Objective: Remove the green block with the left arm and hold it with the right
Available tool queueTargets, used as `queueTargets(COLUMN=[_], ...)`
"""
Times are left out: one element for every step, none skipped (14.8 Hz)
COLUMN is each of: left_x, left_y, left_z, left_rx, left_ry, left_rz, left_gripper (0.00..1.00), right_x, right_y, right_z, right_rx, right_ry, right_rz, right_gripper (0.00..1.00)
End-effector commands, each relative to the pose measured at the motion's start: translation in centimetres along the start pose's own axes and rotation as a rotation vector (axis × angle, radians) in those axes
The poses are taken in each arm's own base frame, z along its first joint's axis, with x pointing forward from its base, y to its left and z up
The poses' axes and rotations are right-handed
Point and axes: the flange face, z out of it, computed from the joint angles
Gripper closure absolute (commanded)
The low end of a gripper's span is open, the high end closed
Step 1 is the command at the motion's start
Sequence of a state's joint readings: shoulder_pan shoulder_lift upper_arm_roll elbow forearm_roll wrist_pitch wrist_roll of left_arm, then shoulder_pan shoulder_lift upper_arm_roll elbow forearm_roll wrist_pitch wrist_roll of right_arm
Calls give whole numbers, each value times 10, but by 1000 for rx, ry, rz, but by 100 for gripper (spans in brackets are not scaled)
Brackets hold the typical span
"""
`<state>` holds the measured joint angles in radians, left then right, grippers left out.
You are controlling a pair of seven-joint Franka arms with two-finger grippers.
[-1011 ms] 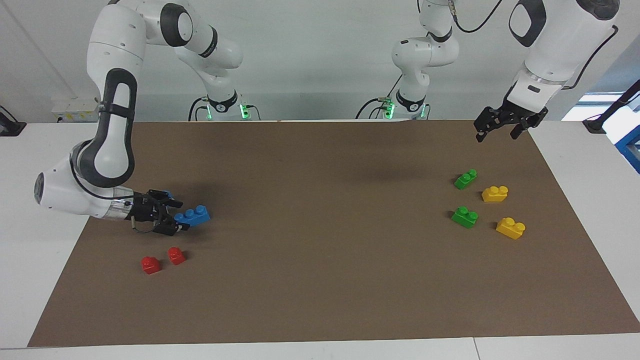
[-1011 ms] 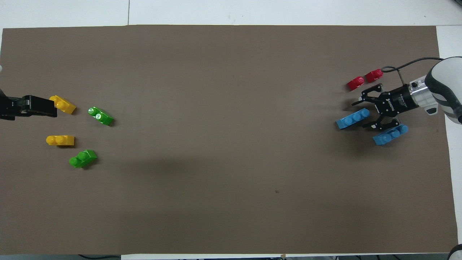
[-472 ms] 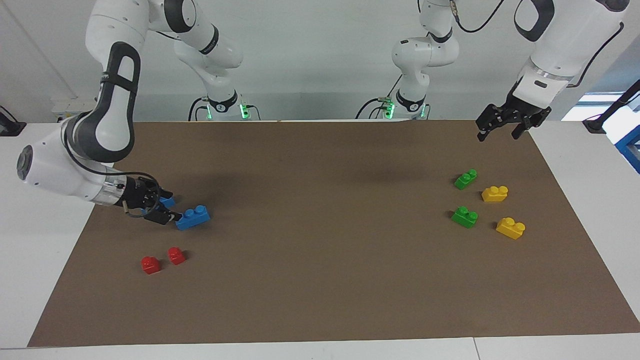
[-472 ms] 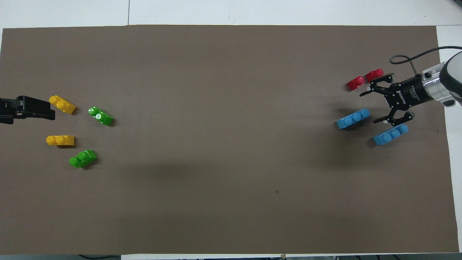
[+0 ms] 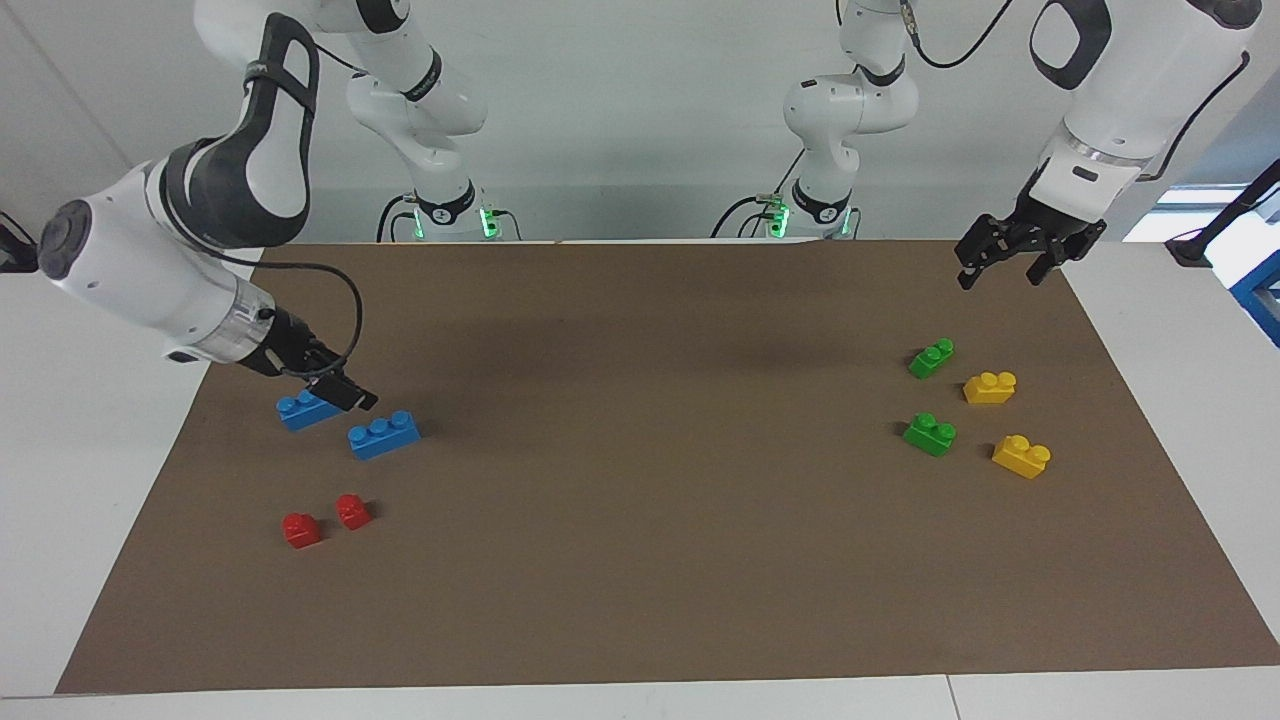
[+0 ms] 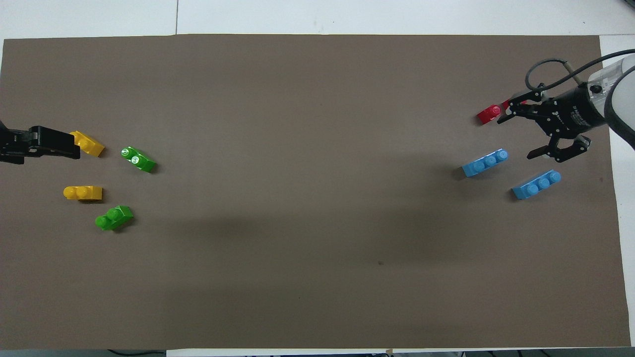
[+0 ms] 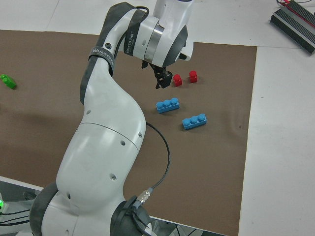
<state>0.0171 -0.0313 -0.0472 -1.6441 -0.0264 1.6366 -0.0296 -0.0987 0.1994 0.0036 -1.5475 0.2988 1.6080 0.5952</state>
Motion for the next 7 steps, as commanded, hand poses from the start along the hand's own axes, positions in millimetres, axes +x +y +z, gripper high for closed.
queueTargets(left_x=[4, 4, 3, 2, 2, 2, 3], left_y=[1, 2, 0, -1, -2, -3, -4], left_z=[-3, -3, -2, -3, -3, -3, -3], left_rx=[-7, -5, -5, -3, -3, 4, 7], left_ry=[14, 14, 11, 7, 10, 10, 10], left_rz=[10, 12, 9, 9, 7, 11, 12], left_gripper=[0, 0, 0, 0, 0, 0, 0], right_x=[-31, -42, -51, -62, -75, -87, -100], right_y=[-16, -20, -21, -23, -26, -28, -32], right_z=[-22, -29, -38, -43, -51, -59, -65], right_rx=[-76, -86, -95, -111, -124, -147, -168], right_ry=[80, 99, 120, 122, 137, 161, 183], right_rz=[-213, -288, -314, -336, -360, -409, -471], right_gripper=[0, 0, 0, 0, 0, 0, 0])
